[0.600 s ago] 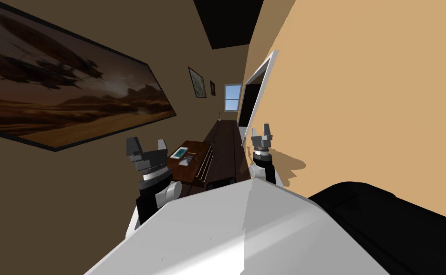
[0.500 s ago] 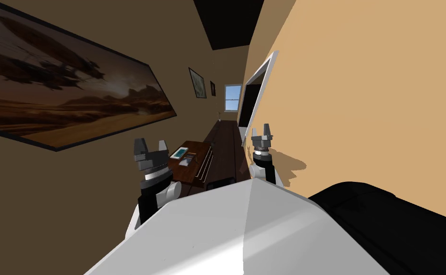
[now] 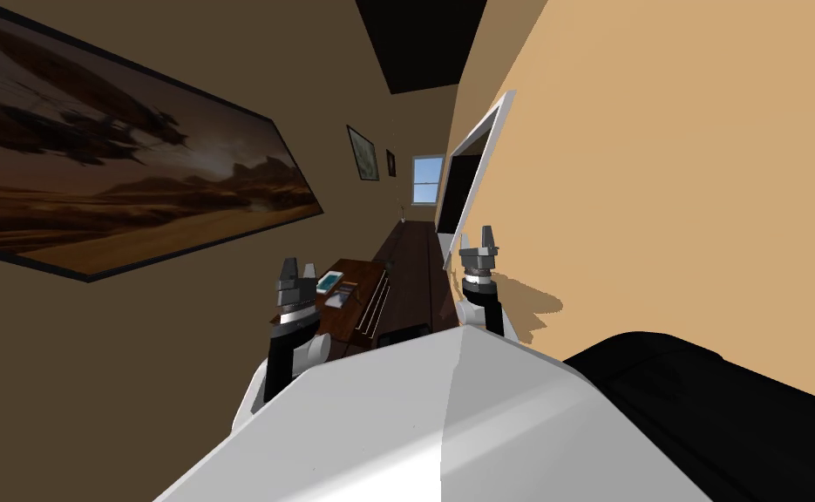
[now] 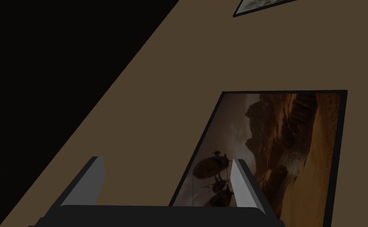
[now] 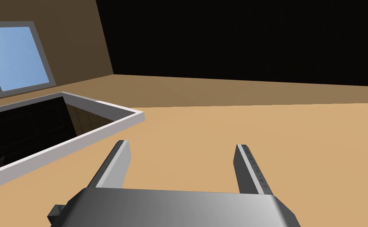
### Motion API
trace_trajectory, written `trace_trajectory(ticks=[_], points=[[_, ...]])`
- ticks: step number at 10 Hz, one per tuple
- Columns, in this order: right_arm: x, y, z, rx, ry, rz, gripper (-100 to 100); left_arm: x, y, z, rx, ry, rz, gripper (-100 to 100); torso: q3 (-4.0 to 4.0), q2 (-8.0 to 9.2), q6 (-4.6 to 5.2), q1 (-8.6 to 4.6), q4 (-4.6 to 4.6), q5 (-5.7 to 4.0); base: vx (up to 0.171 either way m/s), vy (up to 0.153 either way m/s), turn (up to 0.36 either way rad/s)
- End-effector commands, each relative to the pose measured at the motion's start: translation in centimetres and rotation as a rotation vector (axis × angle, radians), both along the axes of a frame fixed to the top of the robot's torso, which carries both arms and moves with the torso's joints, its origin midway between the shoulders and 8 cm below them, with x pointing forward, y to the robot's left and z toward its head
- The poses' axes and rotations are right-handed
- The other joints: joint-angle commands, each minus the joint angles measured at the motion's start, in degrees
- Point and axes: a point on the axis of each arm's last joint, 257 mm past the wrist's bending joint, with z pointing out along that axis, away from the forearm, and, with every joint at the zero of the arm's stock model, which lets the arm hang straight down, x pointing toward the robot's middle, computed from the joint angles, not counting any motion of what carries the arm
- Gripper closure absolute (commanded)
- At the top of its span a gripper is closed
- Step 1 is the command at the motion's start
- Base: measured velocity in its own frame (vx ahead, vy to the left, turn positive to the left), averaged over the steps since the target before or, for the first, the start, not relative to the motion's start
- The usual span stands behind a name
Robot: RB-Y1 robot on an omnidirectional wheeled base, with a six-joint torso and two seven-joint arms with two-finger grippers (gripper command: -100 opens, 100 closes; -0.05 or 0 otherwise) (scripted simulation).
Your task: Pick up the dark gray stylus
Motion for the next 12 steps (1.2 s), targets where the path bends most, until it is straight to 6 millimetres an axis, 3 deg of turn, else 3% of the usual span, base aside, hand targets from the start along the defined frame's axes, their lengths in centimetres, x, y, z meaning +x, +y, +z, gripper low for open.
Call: trace_trajectory(ticks=[1, 3, 4, 8, 10, 11, 12], points=[[0.0, 0.0, 0.0, 0.000, 0.000, 0.000, 0, 0.8, 0.2, -2.6, 0.036, 0.067, 0.022, -100, 0.00, 0.00, 0.00, 0.00, 0.00, 0.00, 0.103, -0.029, 0.058], [0.0, 0.0, 0.0, 0.000, 0.000, 0.000, 0, 1.9, 0.9, -6.2, 0.083, 0.159, 0.053, -100, 0.00, -0.01, 0.00, -0.03, 0.00, -0.01, 0.119, -0.044, 0.046], [0.0, 0.0, 0.0, 0.000, 0.000, 0.000, 0, 1.9, 0.9, -6.2, 0.083, 0.159, 0.053, -100, -0.04, -0.07, 0.00, -0.09, -0.01, -0.02, 0.092, -0.036, 0.020], [0.0, 0.0, 0.0, 0.000, 0.000, 0.000, 0, 3.3, 2.8, -14.0, 0.190, 0.356, 0.121, -100, -0.02, -0.02, 0.00, -0.07, -0.01, -0.02, 0.110, -0.039, 0.049], [0.0, 0.0, 0.0, 0.000, 0.000, 0.000, 0, 3.3, 3.0, -14.9, 0.187, 0.374, 0.122, -100, -0.02, -0.01, 0.01, -0.01, -0.01, -0.01, 0.072, -0.017, 0.009], [0.0, 0.0, 0.0, 0.000, 0.000, 0.000, 0, 3.4, 3.5, -17.0, 0.216, 0.425, 0.138, -100, 0.09, 0.18, 0.01, 0.06, 0.03, 0.00, 0.056, -0.012, 0.029], [0.0, 0.0, 0.0, 0.000, 0.000, 0.000, 0, 3.4, 3.6, -17.3, 0.215, 0.432, 0.139, -100, 0.10, 0.18, 0.00, 0.06, 0.04, 0.01, 0.059, -0.021, 0.030]])
